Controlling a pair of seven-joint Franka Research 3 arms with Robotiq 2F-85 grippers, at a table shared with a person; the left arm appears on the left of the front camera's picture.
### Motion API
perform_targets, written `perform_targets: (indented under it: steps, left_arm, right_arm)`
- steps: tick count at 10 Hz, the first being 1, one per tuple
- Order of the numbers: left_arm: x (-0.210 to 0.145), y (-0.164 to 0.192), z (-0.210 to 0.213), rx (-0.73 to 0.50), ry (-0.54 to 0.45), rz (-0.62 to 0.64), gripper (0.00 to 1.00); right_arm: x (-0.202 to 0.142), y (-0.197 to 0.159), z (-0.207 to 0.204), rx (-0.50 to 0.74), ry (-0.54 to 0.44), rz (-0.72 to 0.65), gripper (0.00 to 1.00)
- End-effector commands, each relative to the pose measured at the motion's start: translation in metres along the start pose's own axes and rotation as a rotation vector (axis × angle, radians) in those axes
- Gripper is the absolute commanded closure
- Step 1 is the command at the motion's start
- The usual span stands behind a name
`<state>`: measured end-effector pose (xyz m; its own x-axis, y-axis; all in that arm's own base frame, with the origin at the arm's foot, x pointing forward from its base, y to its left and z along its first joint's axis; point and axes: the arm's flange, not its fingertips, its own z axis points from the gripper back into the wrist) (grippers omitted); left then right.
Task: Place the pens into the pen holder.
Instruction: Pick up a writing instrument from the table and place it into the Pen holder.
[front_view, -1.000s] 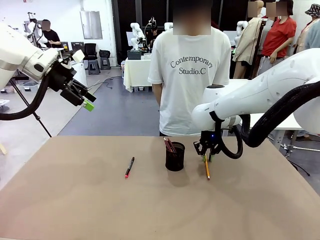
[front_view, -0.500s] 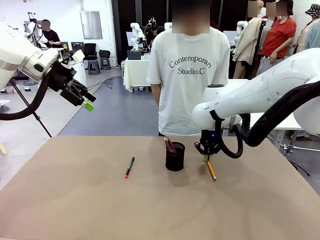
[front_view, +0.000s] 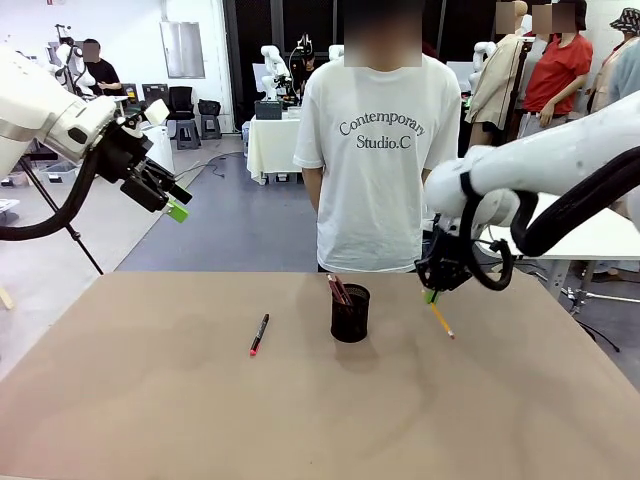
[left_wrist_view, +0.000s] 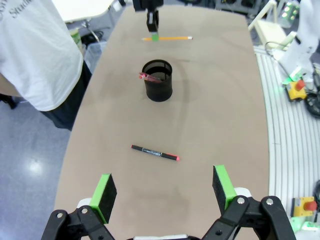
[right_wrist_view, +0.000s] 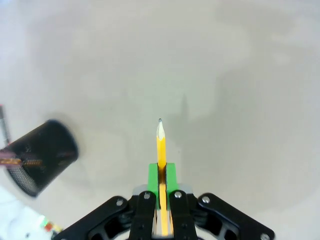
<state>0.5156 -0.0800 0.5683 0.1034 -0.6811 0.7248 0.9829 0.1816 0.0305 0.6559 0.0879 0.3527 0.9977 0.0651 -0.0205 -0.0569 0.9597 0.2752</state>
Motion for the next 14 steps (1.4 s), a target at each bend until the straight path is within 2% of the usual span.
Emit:
perform_targets:
  steps: [1,3,4,5,6,7,8,9,10,11,12,14]
  left_arm:
    - [0.000,-0.001,0.002,0.004,0.000,0.000,0.00]
    - [0.000,-0.001,0.002,0.004,0.000,0.000,0.00]
    - [0.000,-0.001,0.002,0.004,0.000,0.000,0.00]
    - [0.000,-0.001,0.002,0.004,0.000,0.000,0.00]
    - [0.000,-0.001,0.002,0.004,0.000,0.000,0.00]
    - [0.000,-0.001,0.002,0.004,0.000,0.000,0.00]
    - [0.000,-0.001,0.002,0.004,0.000,0.000,0.00]
    - [0.000,-0.001,0.002,0.004,0.000,0.000,0.00]
    - [0.000,-0.001,0.002,0.004,0.000,0.000,0.00]
    - [0.000,-0.001,0.002,0.004,0.000,0.000,0.00]
    - [0.000,-0.001,0.002,0.004,0.000,0.000,0.00]
    - [0.000,-0.001,0.002,0.004,0.000,0.000,0.00]
  right_arm:
    - [-0.003,-0.010,0.028,0.202,0.036,0.103,1.00]
    - [-0.005,-0.017,0.059,0.451,-0.014,0.222,1.00]
    - [-0.011,-0.019,0.075,0.564,-0.101,0.360,1.00]
    - [-0.013,-0.021,0.087,0.663,-0.214,0.436,1.00]
    - [-0.017,-0.020,0.094,0.701,-0.347,0.477,1.00]
    - [-0.018,-0.017,0.103,0.688,-0.472,0.463,1.00]
    - [-0.024,-0.017,0.113,0.692,-0.572,0.443,1.00]
    - [-0.032,-0.020,0.119,0.678,-0.643,0.502,1.00]
    - [-0.039,-0.021,0.123,0.666,-0.684,0.532,1.00]
    - [-0.043,-0.027,0.126,0.648,-0.672,0.526,1.00]
    - [-0.016,-0.025,0.133,0.692,-0.620,0.478,1.00]
    - [-0.016,-0.025,0.133,0.692,-0.620,0.478,1.00]
